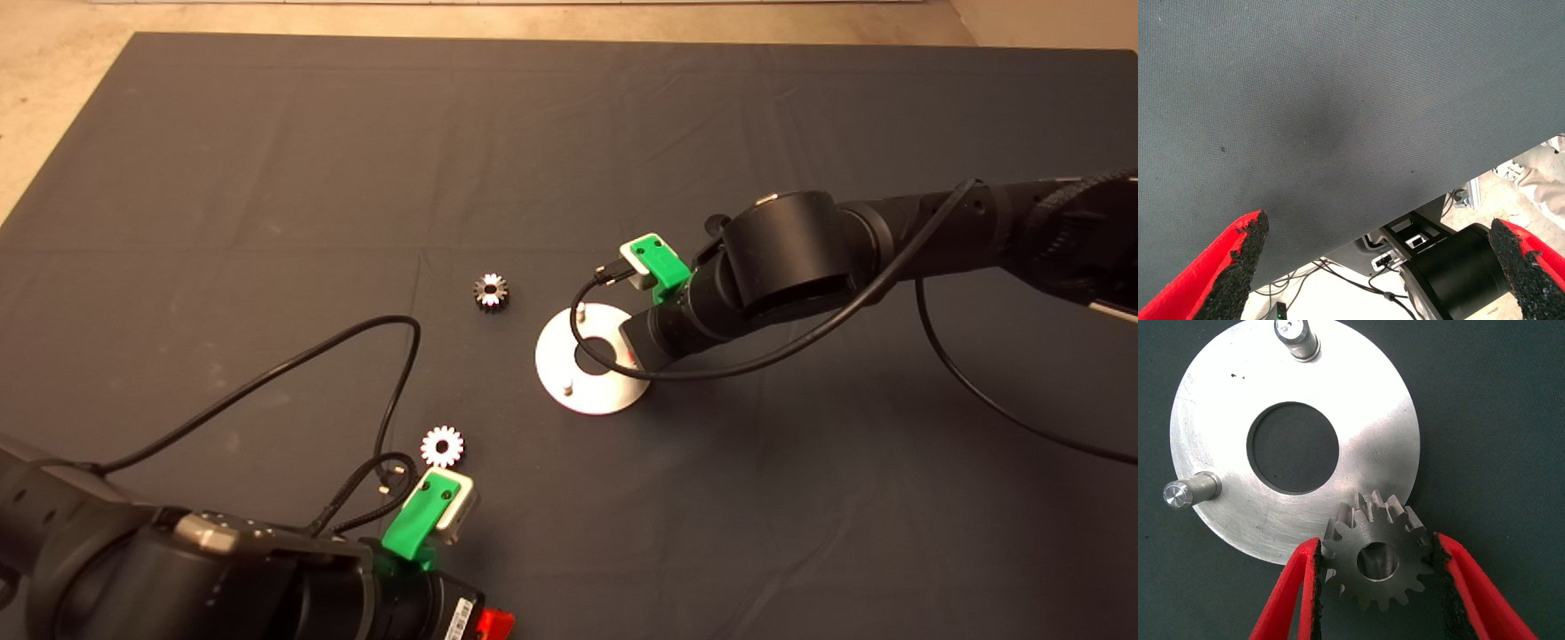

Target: Install three planetary gears onto the carrier pins

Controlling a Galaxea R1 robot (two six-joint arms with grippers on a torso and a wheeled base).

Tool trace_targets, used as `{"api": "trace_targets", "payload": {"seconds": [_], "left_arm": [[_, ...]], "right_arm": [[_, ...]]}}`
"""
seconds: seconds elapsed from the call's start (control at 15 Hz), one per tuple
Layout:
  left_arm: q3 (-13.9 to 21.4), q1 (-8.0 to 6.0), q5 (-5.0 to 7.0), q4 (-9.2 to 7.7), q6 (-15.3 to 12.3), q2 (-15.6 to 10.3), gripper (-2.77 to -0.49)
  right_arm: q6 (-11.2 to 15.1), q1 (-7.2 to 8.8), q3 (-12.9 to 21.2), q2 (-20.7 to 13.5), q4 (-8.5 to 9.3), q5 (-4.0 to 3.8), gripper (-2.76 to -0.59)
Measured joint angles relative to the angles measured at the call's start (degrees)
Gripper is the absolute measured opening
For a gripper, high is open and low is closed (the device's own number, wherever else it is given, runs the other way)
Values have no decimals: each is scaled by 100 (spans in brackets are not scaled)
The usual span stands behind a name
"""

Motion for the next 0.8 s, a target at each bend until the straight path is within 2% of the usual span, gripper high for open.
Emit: {"api": "trace_targets", "payload": {"seconds": [0.8], "left_arm": [[0,0,0,1,2,-10,-90]], "right_arm": [[-11,-49,-2,49,-4,-45,-246]]}}
